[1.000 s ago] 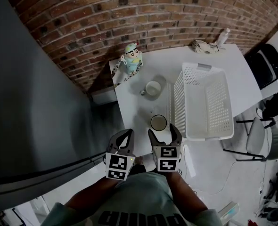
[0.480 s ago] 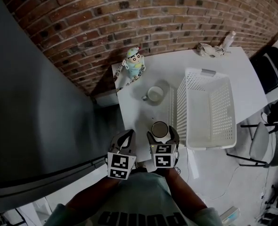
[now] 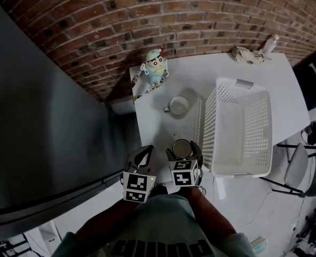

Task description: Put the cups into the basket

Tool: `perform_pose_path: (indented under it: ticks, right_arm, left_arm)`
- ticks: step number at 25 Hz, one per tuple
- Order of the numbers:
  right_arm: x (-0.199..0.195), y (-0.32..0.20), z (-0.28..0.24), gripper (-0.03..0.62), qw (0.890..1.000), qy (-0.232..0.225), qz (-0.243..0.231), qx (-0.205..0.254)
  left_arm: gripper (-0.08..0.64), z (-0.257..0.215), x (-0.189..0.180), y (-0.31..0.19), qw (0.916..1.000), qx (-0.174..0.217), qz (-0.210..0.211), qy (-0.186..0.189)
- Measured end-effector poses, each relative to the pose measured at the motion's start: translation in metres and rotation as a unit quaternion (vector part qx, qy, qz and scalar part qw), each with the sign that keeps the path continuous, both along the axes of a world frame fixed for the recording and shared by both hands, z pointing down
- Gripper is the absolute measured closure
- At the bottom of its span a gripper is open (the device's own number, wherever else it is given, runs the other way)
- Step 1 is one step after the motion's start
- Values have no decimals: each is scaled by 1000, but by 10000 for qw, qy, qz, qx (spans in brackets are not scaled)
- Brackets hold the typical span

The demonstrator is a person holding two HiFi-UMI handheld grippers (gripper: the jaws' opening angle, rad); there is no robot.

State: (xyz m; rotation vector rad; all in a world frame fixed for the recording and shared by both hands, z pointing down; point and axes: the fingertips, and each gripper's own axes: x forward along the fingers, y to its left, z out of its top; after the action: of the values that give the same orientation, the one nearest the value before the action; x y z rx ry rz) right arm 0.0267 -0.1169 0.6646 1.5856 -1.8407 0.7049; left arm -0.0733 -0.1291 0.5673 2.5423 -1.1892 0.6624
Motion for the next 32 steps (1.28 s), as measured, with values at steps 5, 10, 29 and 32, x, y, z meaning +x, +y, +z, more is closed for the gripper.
perform_pose_path:
  ticks: [5,10,29,32]
  right_arm:
    - [0,-4,2,201,10000,17,-94,9]
    - [-2,-2,-8,201,9999,-65,-155,40]
    - [-33,-2,-206,201,9888,-566,-293,1353]
    - [-18,-2,-222,201,9876,-537,-287,1445]
  left_arm:
    - [552,6,-3,-5,9998,-65,-173,-43]
    - [552,1,-6,-11,9995,-10,-303,-4]
    - [552,-83,-34,-2,9965,451,-589,389]
    - [552,-100,-19,-5,9958,600,-536,427]
